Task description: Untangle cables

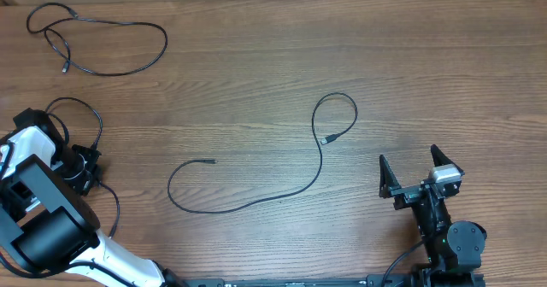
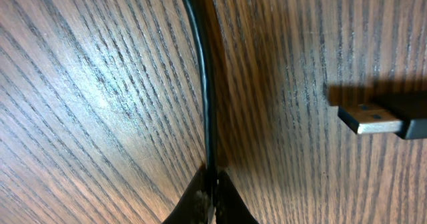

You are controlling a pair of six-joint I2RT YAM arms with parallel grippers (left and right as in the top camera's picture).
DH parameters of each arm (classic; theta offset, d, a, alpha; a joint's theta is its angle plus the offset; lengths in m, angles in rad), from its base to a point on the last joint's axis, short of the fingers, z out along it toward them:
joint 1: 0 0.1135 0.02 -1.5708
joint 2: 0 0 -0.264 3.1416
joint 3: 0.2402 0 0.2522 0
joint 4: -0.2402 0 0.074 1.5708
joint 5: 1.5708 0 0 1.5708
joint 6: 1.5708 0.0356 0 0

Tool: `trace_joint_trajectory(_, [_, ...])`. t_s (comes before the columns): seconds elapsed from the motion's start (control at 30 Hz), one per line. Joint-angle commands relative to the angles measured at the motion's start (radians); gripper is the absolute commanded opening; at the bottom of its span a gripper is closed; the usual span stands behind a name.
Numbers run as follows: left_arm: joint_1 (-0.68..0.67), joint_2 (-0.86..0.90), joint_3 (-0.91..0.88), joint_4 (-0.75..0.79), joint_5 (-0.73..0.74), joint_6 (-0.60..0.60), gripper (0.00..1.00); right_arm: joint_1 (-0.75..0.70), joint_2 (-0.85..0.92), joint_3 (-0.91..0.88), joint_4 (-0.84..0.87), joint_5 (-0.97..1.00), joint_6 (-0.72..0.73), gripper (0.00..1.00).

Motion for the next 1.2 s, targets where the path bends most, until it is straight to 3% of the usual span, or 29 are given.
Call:
trace_joint_trajectory(0.0, [0.001, 0.016, 0.007, -0.017, 0.04, -0.006, 0.04, 0.003, -0.008, -0.01, 0.005, 0.007, -0.002, 1.0])
trace_joint_trajectory(0.23, [-0.005, 0.015, 0.197, -0.095, 0.205, 0.054, 0.04, 0.003, -0.008, -0.01, 0.005, 0.007, -0.002, 1.0])
trace_joint_trajectory(0.5, [-0.027, 0.015, 0.399, -0.143, 0.2, 0.1, 0.04, 0.003, -0.008, -0.01, 0.005, 0.007, -0.002, 1.0])
trace_joint_trajectory(0.77, [-0.102, 0.015, 0.409, -0.037, 0.135, 0.344, 0.04, 0.003, -0.008, -0.01, 0.005, 0.007, -0.002, 1.0])
trace_joint_trajectory(1.07, [-0.233, 0.032, 0.408, 0.061, 0.087, 0.528, 0.04, 0.003, -0.008, -0.01, 0.005, 0.007, -0.002, 1.0])
trace_joint_trajectory(1.17, [-0.258, 0.043, 0.408, 0.064, 0.025, 0.518, 0.04, 0.003, -0.008, -0.01, 0.005, 0.007, -0.002, 1.0])
